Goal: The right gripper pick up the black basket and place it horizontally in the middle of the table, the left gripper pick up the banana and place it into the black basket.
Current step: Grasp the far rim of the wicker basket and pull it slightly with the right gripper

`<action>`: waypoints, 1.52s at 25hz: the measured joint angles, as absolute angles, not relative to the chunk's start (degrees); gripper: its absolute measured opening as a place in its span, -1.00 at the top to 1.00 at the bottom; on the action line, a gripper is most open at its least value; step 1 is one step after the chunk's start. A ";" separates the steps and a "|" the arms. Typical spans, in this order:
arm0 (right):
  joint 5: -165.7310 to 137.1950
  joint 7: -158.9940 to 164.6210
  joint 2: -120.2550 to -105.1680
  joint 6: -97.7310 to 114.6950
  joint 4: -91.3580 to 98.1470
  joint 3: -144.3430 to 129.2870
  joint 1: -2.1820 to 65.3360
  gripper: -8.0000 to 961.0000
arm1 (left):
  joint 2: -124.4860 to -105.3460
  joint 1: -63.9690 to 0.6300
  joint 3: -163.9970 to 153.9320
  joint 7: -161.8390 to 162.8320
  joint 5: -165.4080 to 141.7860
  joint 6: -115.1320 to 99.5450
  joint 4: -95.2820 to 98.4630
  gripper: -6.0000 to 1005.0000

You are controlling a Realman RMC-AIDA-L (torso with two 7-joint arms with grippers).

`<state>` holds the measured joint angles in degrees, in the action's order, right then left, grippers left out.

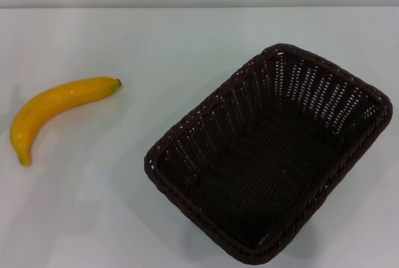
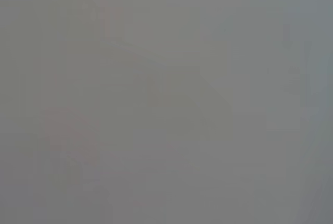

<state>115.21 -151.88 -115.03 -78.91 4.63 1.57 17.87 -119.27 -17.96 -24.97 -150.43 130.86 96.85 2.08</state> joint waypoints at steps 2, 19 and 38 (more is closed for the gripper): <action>115.25 -151.88 -115.04 -78.88 4.62 1.59 18.00 -0.82 | -119.27 -17.88 -24.96 -150.24 130.85 96.85 2.09 -0.77; 112.47 -148.15 -114.91 -79.12 11.77 -5.17 17.28 -0.81 | -119.18 -17.84 -24.91 -149.61 130.73 96.88 2.49 -0.78; 73.30 -76.97 -109.90 -80.40 70.35 -32.44 19.97 -0.81 | -119.19 -16.38 -25.04 -146.56 129.97 99.67 2.70 -0.77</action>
